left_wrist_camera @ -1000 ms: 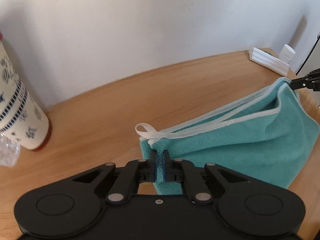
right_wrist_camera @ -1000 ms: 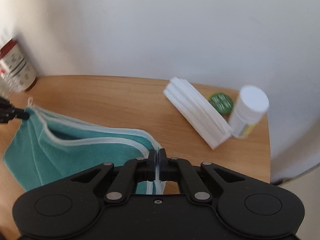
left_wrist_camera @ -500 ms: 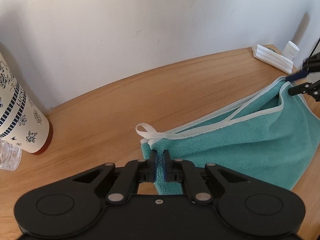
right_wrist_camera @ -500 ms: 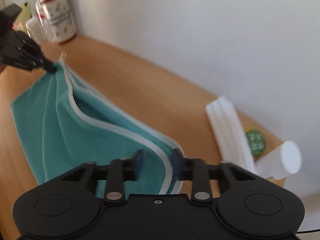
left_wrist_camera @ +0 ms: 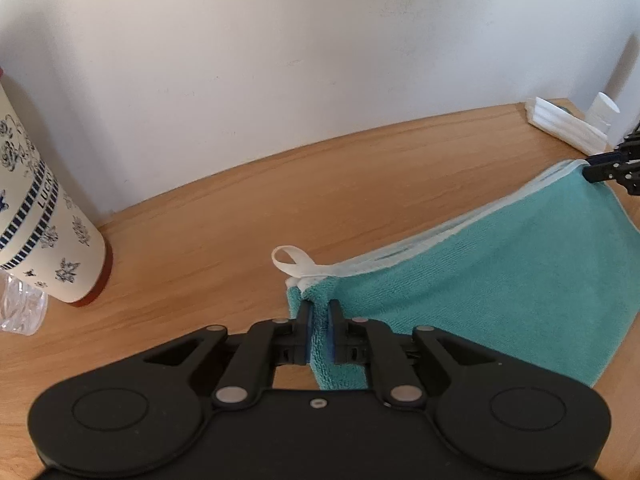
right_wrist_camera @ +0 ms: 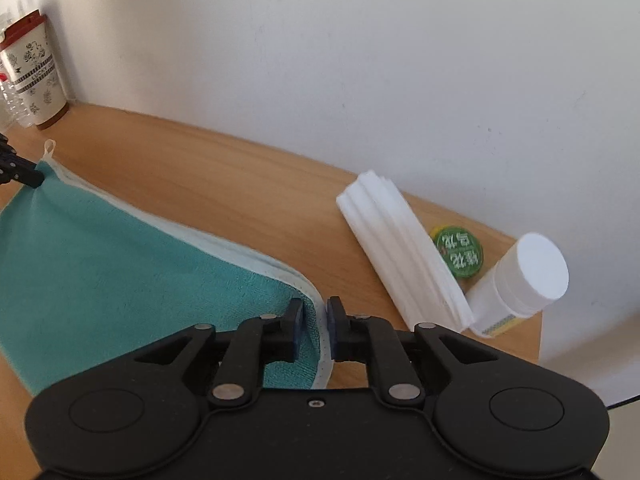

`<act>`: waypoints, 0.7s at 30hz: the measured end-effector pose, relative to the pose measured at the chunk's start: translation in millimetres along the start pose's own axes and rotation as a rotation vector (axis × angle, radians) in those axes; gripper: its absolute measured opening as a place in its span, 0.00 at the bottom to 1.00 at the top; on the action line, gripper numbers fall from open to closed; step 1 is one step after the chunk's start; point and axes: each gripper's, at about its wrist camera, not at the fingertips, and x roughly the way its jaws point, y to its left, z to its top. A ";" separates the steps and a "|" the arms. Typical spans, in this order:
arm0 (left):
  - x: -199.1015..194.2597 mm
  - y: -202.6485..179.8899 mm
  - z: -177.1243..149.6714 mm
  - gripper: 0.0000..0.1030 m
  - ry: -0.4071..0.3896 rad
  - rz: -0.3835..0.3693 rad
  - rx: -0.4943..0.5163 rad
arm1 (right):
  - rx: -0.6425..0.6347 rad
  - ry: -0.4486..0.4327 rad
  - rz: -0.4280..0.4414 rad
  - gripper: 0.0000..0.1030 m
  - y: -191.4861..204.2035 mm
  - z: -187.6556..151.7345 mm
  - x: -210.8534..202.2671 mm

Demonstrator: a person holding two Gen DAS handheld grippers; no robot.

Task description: Fold towel

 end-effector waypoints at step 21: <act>-8.7 -50.9 3.6 0.39 -0.044 -0.026 0.050 | 0.132 -0.127 0.165 0.32 44.9 12.4 -20.6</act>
